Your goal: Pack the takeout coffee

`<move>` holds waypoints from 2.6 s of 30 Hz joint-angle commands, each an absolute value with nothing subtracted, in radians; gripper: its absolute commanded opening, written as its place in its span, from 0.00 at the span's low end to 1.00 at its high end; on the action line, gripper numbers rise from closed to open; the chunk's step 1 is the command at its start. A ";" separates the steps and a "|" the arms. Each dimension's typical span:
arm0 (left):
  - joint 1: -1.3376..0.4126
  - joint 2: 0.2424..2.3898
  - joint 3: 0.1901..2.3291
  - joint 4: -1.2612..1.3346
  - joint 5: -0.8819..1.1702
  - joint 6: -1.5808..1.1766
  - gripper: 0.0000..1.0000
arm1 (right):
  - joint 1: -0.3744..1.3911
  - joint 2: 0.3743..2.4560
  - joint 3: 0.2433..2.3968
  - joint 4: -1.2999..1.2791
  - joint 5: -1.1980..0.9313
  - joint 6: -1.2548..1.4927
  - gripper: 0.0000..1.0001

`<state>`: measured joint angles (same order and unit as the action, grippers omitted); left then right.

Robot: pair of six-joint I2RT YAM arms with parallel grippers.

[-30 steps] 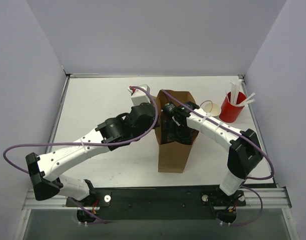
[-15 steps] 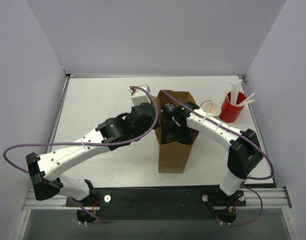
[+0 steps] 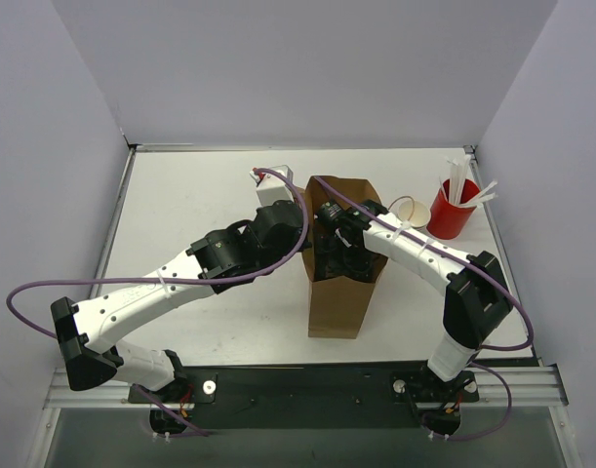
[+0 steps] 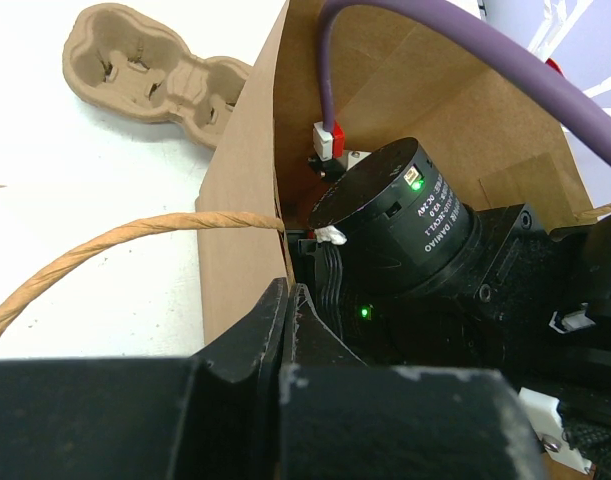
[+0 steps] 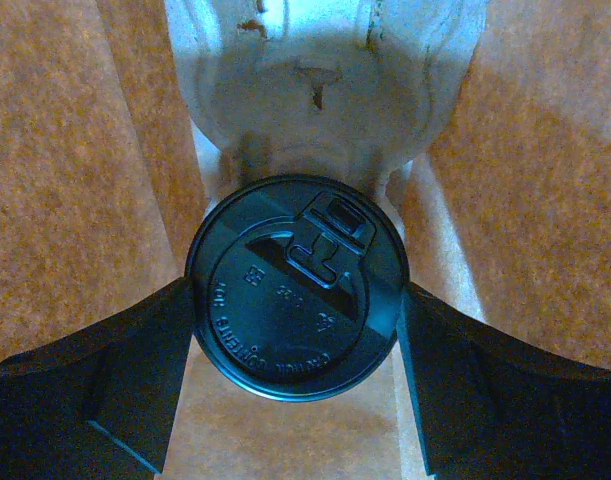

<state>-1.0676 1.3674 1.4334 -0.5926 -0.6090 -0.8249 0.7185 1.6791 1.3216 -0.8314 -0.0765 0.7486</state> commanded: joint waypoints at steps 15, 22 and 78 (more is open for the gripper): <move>-1.065 1.359 1.476 -0.545 -0.644 -0.793 0.00 | 0.719 1.752 1.253 -0.887 -0.014 0.729 0.41; -1.065 1.361 1.474 -0.545 -0.644 -0.796 0.00 | 0.719 1.752 1.255 -0.887 -0.012 0.726 0.41; -1.061 1.368 1.482 -0.529 -0.660 -0.784 0.00 | 0.706 1.700 1.437 -1.009 -0.015 0.690 0.70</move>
<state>-1.0672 1.3754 1.4334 -0.5793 -0.6224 -0.8036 0.7128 1.6966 1.3937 -0.9321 -0.0475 0.7033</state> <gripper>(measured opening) 0.025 0.697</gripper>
